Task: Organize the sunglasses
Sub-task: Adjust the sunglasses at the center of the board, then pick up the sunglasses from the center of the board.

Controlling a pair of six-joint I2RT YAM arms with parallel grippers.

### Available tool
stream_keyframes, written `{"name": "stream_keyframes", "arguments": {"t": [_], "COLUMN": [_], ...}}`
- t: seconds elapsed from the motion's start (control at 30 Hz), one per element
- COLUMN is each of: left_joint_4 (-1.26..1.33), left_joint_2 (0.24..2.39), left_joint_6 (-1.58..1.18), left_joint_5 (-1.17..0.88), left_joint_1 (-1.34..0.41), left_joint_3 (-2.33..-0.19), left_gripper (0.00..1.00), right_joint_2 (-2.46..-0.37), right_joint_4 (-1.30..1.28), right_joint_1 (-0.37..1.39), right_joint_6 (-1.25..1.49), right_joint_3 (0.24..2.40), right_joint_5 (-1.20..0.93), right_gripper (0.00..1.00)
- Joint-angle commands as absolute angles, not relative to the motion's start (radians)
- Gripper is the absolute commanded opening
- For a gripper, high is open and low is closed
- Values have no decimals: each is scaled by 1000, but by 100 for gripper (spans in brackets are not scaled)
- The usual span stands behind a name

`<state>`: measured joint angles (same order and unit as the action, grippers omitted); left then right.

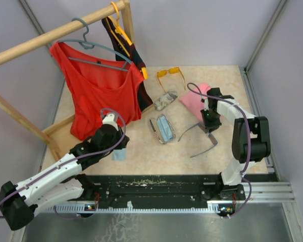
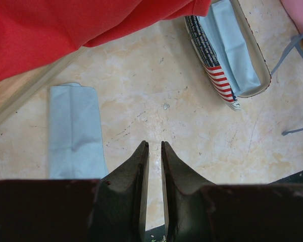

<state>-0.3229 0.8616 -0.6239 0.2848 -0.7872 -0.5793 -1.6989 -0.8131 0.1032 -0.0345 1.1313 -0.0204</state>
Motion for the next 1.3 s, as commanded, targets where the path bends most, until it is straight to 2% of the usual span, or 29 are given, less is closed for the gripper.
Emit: {"name": "stream_keyframes", "arguments": {"t": [0.0,0.2,0.33,0.43,0.6,0.67,0.87,1.0,1.27], "left_joint_4": [-321,-318,-318,-319,-324,-323,-322,-322,-325], "left_joint_2": [858,861,860,859,851,850,851,854,848], "left_joint_6": [-616,-617,-616,-615,-615,-615,-617,-617,-618], "left_joint_5": [292,288,288,287,291,290,294,295,298], "left_joint_1": [-782,-782,-782,-782,-780,-782,-782,-781,-782], "left_joint_3": [-607,-607,-609,-609,-608,-607,-607,-606,-603], "left_gripper": [22,22,22,22,22,22,22,22,22], "right_joint_2": [-1697,-1667,-1643,-1611,-1600,-1592,-1499,-1458,-1427], "right_joint_4": [-806,-800,-798,-775,-752,-742,-660,-639,-550], "right_joint_1": [115,132,175,219,307,328,336,336,336], "right_joint_6": [-37,-17,16,81,125,128,144,166,206], "right_joint_3": [1131,1128,1122,1112,1106,1097,1012,975,909], "right_joint_5": [-26,-87,-96,-98,-51,-26,25,53,1], "right_gripper": [22,13,11,15,31,35,36,33,29]}}
